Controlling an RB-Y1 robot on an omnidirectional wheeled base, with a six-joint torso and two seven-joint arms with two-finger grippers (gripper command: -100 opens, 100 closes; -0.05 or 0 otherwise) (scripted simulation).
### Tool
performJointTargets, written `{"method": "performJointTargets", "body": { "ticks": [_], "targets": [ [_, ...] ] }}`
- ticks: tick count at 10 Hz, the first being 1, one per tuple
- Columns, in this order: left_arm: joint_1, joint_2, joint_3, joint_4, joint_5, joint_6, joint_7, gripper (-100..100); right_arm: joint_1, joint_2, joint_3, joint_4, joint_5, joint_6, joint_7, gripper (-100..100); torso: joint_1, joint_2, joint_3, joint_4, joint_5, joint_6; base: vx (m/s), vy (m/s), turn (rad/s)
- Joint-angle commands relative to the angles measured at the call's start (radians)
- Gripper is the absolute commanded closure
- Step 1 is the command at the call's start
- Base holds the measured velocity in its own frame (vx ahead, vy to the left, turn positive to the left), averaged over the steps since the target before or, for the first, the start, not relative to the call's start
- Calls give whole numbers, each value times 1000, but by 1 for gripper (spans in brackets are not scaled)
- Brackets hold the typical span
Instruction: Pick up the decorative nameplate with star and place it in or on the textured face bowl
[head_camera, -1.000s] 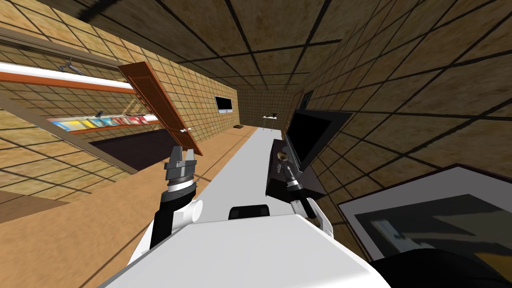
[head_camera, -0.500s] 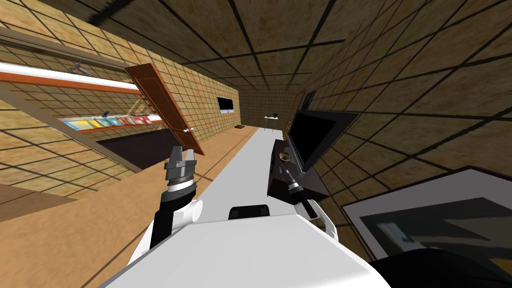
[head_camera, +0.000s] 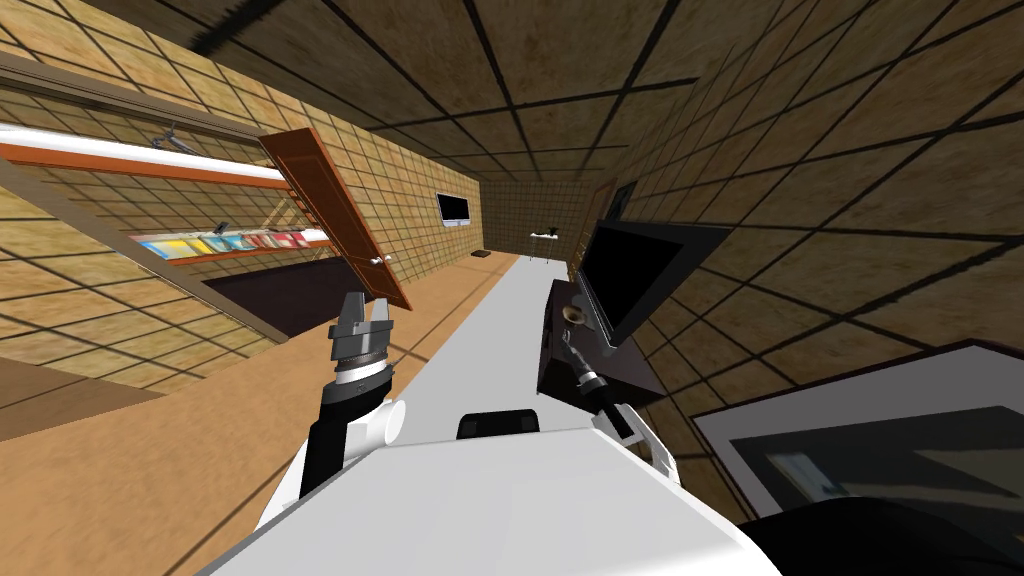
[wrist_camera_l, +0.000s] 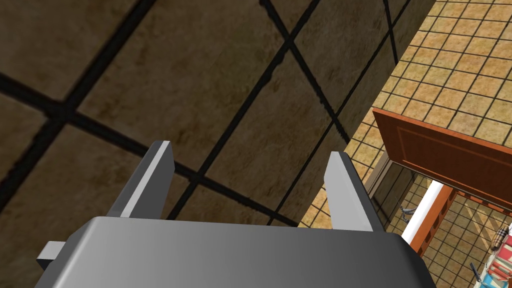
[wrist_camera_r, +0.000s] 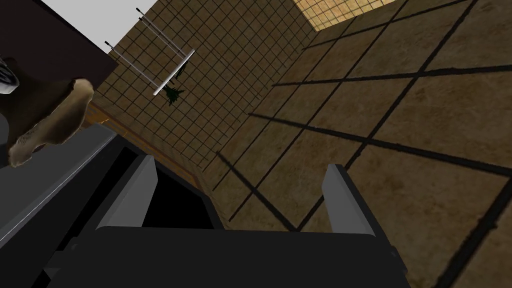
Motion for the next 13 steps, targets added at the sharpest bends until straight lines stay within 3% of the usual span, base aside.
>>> {"method": "performJointTargets", "body": {
  "ticks": [1,8,9,13],
  "targets": [
    [0,0,0,0,0,0,0,0,-4,-17,5,49,14,22,12,-100,0,0,0,0,0,0,27,39,58],
    [0,0,0,0,0,0,0,0,-52,-123,28,267,48,164,53,-100,0,-5,-3,-1,0,0,67,31,64],
    [0,0,0,0,0,0,0,0,-52,-123,28,267,48,164,53,-100,0,-5,-3,-1,0,0,60,21,26],
    [0,0,0,0,0,0,0,0,-95,-193,43,404,58,258,80,-100,0,-5,-3,-1,0,0,83,26,71]
  ]
}}
